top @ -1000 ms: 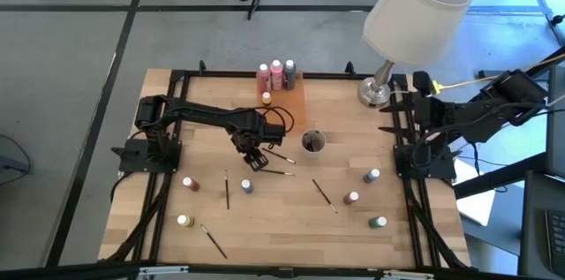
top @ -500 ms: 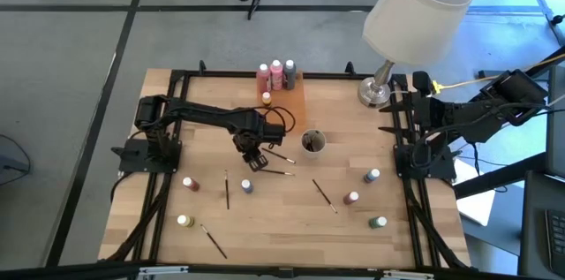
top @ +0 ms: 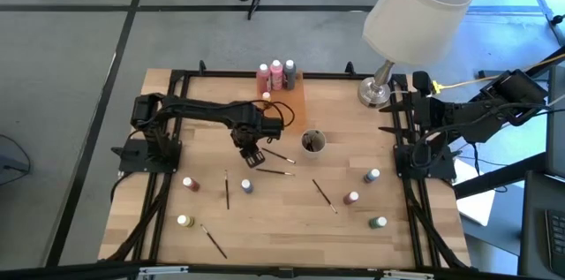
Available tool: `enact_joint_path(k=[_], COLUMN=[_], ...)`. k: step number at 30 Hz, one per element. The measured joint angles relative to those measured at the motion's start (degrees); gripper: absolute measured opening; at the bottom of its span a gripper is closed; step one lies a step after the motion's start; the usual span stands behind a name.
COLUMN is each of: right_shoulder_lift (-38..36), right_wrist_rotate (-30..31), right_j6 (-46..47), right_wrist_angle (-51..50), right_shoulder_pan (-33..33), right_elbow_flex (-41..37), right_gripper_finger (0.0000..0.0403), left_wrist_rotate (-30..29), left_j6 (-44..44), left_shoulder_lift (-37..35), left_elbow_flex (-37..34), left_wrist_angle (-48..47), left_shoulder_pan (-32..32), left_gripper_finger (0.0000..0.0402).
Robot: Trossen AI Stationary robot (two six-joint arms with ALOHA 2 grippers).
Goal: Pick & Place Paint Supplies
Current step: Put the light yellow paint bottle into the orange bin
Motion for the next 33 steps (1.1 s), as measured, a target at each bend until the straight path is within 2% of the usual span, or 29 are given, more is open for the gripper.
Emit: enact_joint_path(k=[7,13,17,20,26,33], right_shoulder_lift=[0.1,0.1,0.1,0.3,0.3,0.3], right_wrist_rotate=[-0.5,-2.0,-2.0,-2.1,-3.4,-3.7], right_j6=[0.5,0.9,1.5,2.1,3.7,5.0], right_wrist_angle=[0.0,-0.3,0.0,0.0,0.0,-0.2], right_shoulder_pan=[0.0,0.0,0.0,0.0,0.0,0.0], right_elbow_flex=[0.0,0.0,0.0,0.0,0.0,0.0], right_gripper_finger=[0.0187,0.0187,0.0187,0.0187,0.0187,0.0187], left_wrist_rotate=[-0.5,-4.8,-4.7,-6.9,-7.7,-8.2], left_j6=[3.0,4.5,6.0,6.8,11.1,15.5], left_shoulder_lift=[0.0,0.0,-0.7,-1.0,-1.4,-0.9], left_elbow_flex=[6.1,13.5,18.6,22.3,27.9,29.8], left_wrist_angle=[-8.1,-15.5,-14.9,-15.3,-15.1,-15.2], left_shoulder_pan=[0.3,0.3,1.1,2.3,6.8,14.1], left_gripper_finger=[0.0118,0.0118,0.0118,0.0118,0.0118,0.0118])
